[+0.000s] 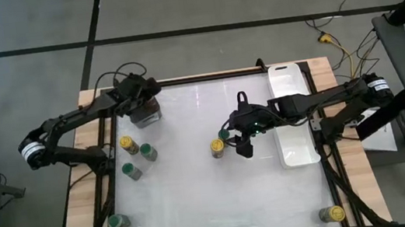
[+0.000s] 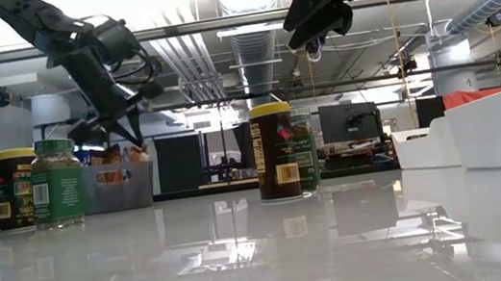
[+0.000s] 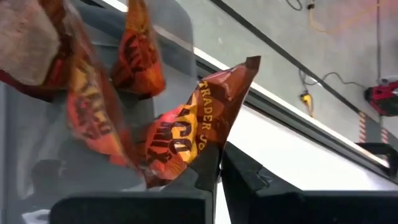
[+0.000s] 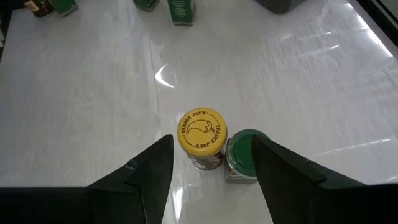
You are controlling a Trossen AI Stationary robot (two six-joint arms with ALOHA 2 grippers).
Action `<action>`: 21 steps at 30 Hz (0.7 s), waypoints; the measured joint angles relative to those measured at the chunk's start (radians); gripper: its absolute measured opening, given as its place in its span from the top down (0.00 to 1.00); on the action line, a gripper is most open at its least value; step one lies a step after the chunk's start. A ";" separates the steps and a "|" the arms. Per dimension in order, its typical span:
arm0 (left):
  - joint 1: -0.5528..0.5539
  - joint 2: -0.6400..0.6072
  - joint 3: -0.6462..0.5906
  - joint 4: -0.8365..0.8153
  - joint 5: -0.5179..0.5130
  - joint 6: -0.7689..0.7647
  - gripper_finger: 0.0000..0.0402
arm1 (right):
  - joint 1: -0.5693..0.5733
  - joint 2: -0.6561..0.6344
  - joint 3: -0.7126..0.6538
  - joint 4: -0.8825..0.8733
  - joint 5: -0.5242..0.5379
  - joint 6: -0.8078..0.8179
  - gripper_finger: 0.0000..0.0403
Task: Sort spices by type
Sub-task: Put the orange seasoning bag into the black bin
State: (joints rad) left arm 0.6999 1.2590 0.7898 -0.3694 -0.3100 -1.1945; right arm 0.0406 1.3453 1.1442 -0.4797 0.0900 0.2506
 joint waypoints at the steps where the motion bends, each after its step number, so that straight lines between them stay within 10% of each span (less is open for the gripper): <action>1: -0.004 -0.002 0.000 0.005 0.001 0.003 1.00 | 0.000 0.000 0.000 0.000 0.000 0.000 0.49; 21: 0.016 -0.086 -0.036 -0.031 0.037 -0.013 1.00 | 0.000 0.000 0.000 -0.008 0.002 0.000 0.49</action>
State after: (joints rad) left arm 0.7155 1.1727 0.7534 -0.4002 -0.2730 -1.2072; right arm 0.0410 1.3453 1.1442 -0.4879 0.0921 0.2505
